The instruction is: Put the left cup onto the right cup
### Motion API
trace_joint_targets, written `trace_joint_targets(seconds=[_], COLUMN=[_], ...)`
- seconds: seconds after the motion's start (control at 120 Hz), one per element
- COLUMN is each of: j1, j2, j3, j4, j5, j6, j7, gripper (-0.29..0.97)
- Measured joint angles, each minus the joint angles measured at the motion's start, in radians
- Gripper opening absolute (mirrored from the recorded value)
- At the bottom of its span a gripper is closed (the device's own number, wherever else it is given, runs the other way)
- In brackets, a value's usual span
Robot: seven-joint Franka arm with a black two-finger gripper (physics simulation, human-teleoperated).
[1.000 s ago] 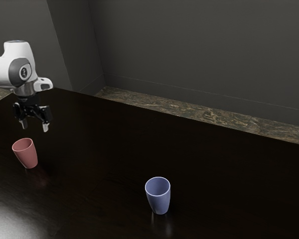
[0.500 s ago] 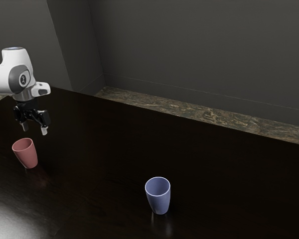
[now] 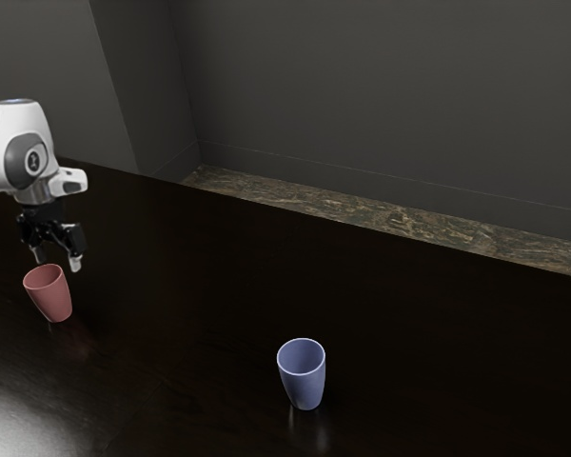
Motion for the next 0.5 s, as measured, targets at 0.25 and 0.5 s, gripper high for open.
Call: trace_joint_targets(seconds=[0.25, 0.5], j1=[0.0, 0.0], j2=[-0.022, -0.023], j3=[0.0, 0.0], j4=[-0.051, -0.069], j5=[-0.001, -0.001], j6=[0.009, 0.019], j7=[0.006, 0.005], gripper=[0.68, 0.68])
